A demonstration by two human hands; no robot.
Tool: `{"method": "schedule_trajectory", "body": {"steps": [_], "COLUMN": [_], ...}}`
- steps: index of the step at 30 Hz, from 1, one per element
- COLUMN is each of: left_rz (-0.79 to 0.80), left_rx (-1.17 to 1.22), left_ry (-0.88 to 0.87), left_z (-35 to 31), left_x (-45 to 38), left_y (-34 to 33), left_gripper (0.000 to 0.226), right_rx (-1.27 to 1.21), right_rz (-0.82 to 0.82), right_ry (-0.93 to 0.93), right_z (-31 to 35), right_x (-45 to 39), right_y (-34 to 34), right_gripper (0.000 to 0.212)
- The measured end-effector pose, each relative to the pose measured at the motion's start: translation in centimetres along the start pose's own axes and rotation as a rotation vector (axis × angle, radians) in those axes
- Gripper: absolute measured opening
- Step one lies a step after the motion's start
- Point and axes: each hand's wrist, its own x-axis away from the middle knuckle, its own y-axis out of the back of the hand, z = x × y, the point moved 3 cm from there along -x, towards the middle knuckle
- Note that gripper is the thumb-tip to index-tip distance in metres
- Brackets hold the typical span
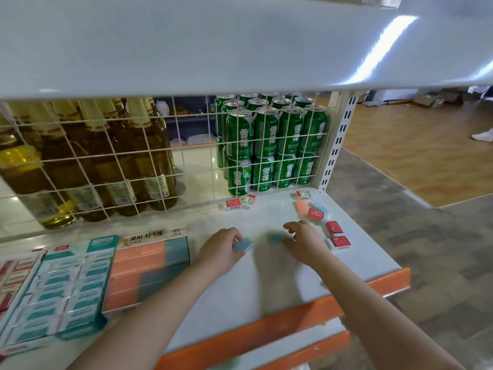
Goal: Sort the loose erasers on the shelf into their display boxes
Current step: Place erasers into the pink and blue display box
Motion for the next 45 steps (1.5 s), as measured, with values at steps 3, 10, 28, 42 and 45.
{"method": "schedule_trajectory", "body": {"steps": [3, 10, 28, 42, 45], "left_rz": [0.002, -0.031, -0.093, -0.069, -0.089], "left_rx": [0.049, 0.074, 0.564, 0.521, 0.488], "left_ry": [0.092, 0.127, 0.160, 0.078, 0.078], "left_z": [0.5, 1.1, 0.9, 0.4, 0.6], "left_x": [0.4, 1.7, 2.2, 3.5, 3.8], "left_y": [-0.1, 0.4, 2.7, 4.9, 5.4], "left_gripper": [0.039, 0.023, 0.026, 0.029, 0.029], "right_rx": [0.065, -0.035, -0.512, -0.801, -0.781], "right_rz": [0.047, -0.001, -0.056, 0.005, 0.012], "right_ry": [-0.035, -0.092, -0.011, 0.004, 0.011], "right_z": [0.1, 0.9, 1.3, 2.9, 3.5], "right_x": [0.2, 0.8, 2.2, 3.0, 3.0], "right_y": [-0.1, -0.5, 0.2, 0.6, 0.3], "right_gripper": [0.041, 0.023, 0.022, 0.014, 0.014]}}
